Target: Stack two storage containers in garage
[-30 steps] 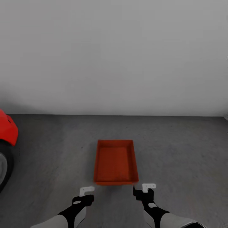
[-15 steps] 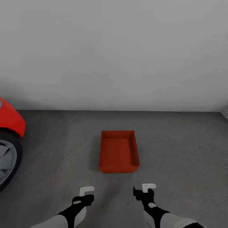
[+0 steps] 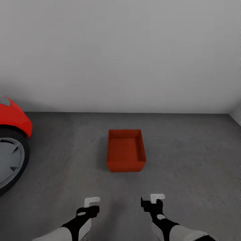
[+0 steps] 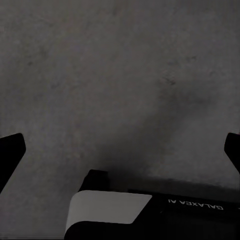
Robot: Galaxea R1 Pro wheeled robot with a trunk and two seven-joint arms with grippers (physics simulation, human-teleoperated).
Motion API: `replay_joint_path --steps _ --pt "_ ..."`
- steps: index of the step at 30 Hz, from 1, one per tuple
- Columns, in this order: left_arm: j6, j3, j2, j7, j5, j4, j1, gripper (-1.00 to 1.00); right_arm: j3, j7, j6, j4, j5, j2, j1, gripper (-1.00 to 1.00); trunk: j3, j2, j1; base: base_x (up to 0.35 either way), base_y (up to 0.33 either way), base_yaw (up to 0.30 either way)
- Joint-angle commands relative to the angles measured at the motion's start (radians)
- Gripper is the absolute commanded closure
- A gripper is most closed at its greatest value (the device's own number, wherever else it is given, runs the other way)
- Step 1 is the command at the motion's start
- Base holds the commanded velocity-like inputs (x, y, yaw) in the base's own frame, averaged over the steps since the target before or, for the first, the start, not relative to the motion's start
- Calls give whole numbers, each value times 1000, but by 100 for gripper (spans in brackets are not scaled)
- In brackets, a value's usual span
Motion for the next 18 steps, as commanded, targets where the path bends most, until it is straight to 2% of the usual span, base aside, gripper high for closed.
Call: replay_joint_path --steps 1,18 --pt "-4 -9 0 4 10 1 -1 -100 8 -3 -4 2 -8 1 -1 -100 -1 -1 0 -346 0 0" --pt "-4 -9 1 4 8 1 -1 -100 8 -3 -4 2 -8 -1 -1 -100 -1 -1 0 -345 0 0"
